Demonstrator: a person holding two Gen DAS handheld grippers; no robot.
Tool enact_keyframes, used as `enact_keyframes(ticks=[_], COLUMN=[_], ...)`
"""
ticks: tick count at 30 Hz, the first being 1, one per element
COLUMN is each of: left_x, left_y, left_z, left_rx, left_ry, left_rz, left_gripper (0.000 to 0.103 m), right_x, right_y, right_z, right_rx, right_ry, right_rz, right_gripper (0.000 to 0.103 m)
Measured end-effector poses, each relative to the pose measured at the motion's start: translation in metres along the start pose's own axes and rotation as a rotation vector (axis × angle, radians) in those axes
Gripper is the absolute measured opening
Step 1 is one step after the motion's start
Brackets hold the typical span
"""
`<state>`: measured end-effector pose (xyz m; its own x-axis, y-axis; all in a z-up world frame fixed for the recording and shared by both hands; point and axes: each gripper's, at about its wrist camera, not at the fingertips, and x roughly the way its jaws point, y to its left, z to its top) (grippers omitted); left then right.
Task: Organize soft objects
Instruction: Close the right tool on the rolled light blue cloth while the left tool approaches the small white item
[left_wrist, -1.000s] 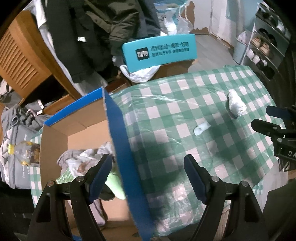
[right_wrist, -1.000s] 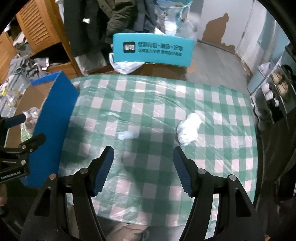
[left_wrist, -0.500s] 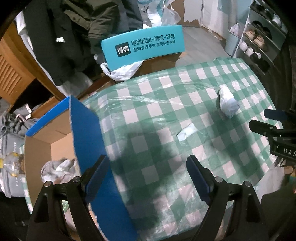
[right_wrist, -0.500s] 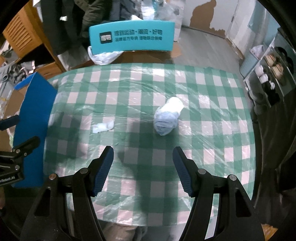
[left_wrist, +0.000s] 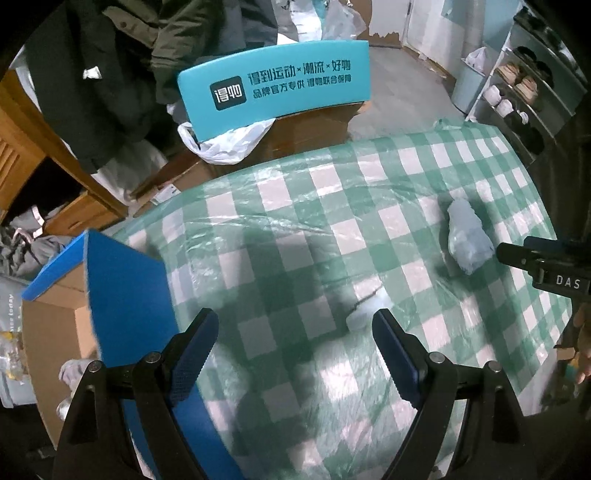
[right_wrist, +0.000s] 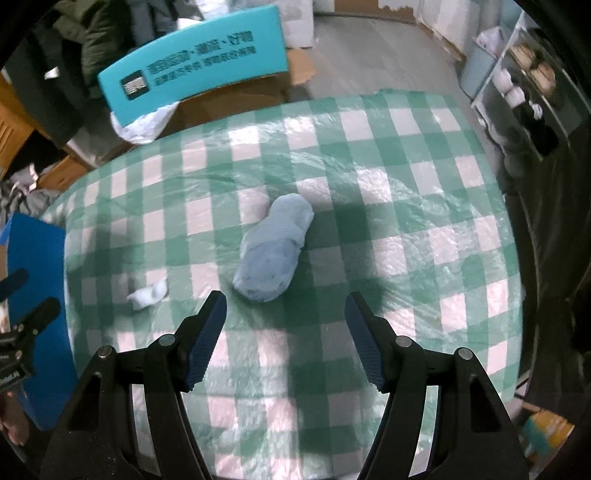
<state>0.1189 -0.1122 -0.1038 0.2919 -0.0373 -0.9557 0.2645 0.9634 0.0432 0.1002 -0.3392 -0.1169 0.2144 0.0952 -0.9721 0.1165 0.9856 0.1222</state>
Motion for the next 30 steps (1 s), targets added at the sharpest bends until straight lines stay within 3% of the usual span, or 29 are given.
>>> enact_keyframes(ticks=[19,30], left_x=[0.051,0.060], left_y=[-0.016,-0.023], left_z=[0.010,0.008], left_rx=[0.040,0.055], left_ry=[0.056,0.071], left_rz=[-0.049,-0.075], left_gripper=[0.087,0.087], right_x=[0.062,0.078], right_y=[0.001,0.011], right_z=[0.029,0.025], right_rx=[0.059,0.005], right_ry=[0.074,0.091], right_rz=[0.029,-0.021], right_gripper=[0.068,0.068])
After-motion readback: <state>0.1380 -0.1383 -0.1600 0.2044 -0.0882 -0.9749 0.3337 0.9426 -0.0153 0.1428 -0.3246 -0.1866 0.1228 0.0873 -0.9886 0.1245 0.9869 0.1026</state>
